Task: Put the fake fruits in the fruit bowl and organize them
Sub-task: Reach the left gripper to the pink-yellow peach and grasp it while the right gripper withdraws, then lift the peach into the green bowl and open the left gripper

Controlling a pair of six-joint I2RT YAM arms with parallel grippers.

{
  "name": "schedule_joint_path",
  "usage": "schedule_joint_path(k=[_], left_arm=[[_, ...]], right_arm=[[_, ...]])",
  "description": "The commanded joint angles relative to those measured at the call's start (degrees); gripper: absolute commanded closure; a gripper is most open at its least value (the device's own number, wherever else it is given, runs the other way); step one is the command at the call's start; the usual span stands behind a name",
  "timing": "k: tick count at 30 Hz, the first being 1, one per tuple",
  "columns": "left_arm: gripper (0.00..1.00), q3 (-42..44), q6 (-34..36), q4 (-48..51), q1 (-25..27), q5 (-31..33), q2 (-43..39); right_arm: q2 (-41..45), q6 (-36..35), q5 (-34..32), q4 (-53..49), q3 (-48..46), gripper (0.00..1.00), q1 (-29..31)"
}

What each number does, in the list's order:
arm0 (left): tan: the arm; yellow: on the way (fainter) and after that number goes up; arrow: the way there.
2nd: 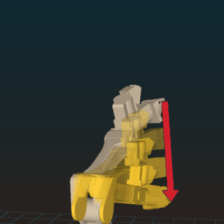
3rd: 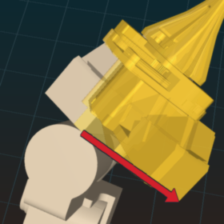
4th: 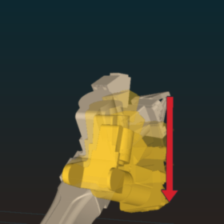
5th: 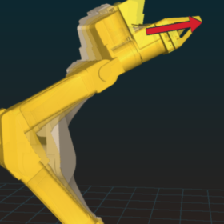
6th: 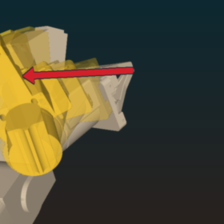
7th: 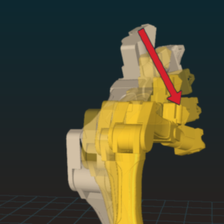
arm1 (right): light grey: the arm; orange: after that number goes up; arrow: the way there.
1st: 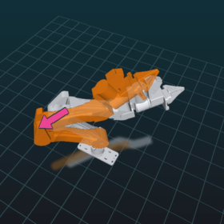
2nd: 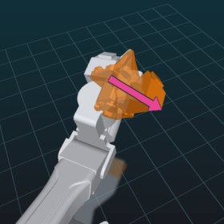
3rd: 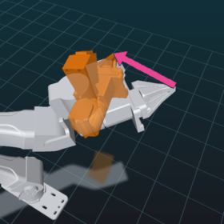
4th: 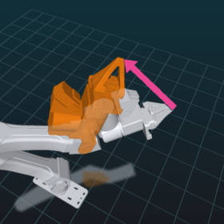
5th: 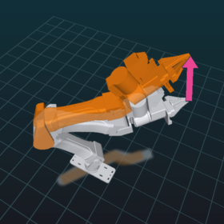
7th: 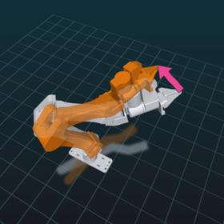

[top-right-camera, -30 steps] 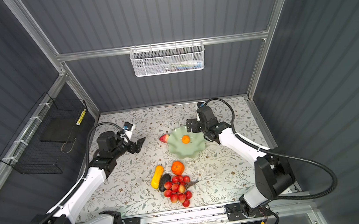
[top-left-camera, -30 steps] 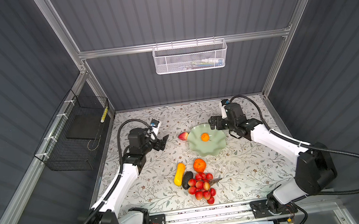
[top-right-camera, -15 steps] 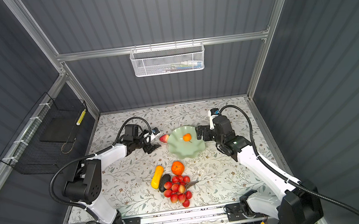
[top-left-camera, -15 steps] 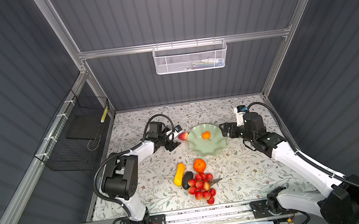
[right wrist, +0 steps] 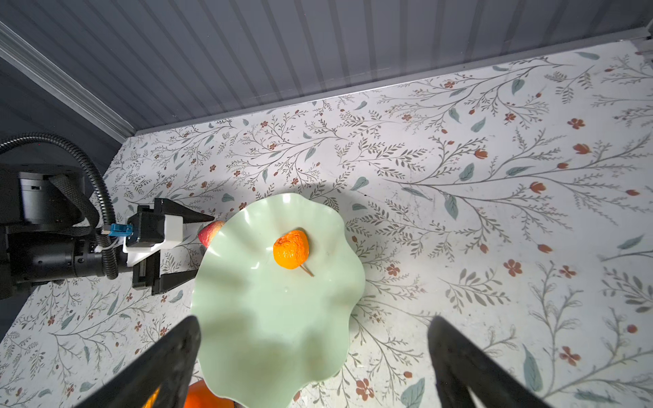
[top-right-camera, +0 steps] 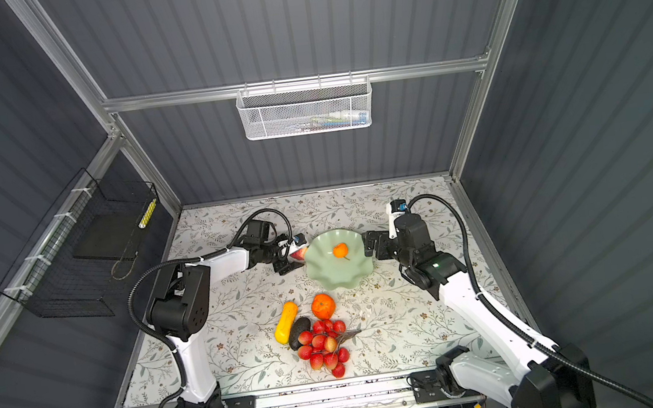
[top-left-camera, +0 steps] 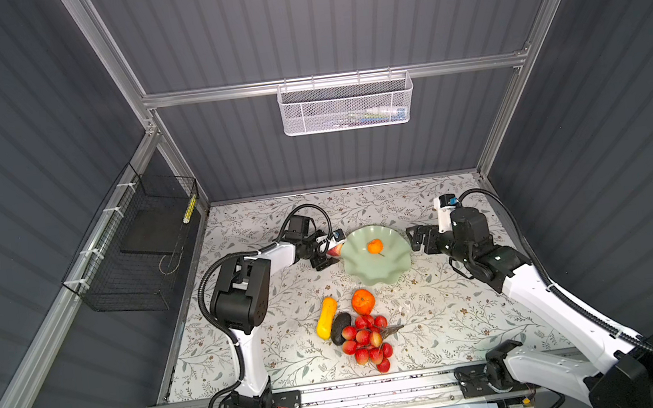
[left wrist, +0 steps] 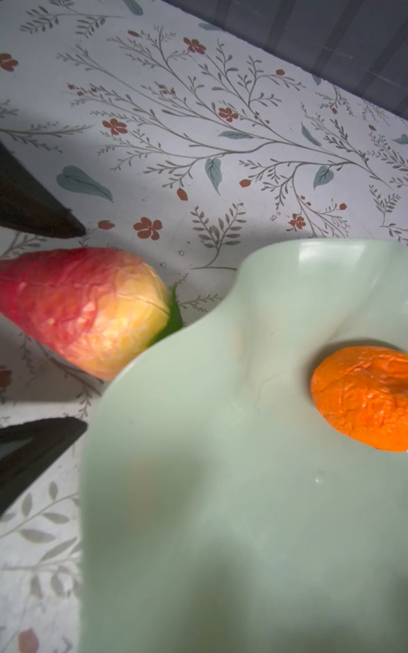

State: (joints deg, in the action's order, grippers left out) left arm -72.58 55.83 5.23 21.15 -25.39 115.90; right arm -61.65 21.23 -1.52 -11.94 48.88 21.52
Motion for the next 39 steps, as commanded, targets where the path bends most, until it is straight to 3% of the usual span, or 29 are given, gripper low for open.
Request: schedule_joint_path(k=[1, 7, 15, 17, 21, 26, 31, 34, 39], left_arm=[[0.23, -1.95, 1.08, 2.40, 0.61, -1.80, 1.42], [0.33, -2.28, -0.10, 0.19, 1.02, -1.16, 2.96], [0.60, 2.44, -3.63, -1.90, 1.18, 2.83, -1.20], [0.70, 5.76, -6.98, -4.65, 1.18, 5.63, -3.84], [0.80, 12.52, -14.37, -10.20, 1.17, 13.21, -9.73], [0.81, 17.40, -20.14, -9.32, 1.15, 14.64, -20.22], [0.79, 17.07, -23.09, -3.40, 2.64, 4.01, -30.23], [0.76, 15.18, -22.19, 0.71, 7.73, 7.15, -31.04], [0.75, 10.02, -25.15, 3.57, 15.08, 13.48, -25.58]], right_arm=[[0.92, -0.58, -0.63, -0.91, -0.62, 0.01, -0.33], [1.09, -1.29, -0.76, -2.08, 0.07, 0.01, -0.51], [1.29, -0.73, -0.60, -1.22, 0.10, 0.01, -0.60], [0.88, -1.25, -0.23, -1.36, 0.80, 0.01, -0.62], [-0.29, -1.99, 0.50, -1.43, 2.32, 0.01, -0.69], [-1.84, -0.91, 1.72, 0.00, 2.85, 0.01, -0.70], [-4.26, 0.56, 3.03, 0.83, 3.56, 0.01, -0.80], [-4.96, 1.02, 3.31, 1.15, 3.94, 0.01, -0.78], [-4.95, 1.70, 3.50, 1.08, 3.86, 0.01, -0.88]])
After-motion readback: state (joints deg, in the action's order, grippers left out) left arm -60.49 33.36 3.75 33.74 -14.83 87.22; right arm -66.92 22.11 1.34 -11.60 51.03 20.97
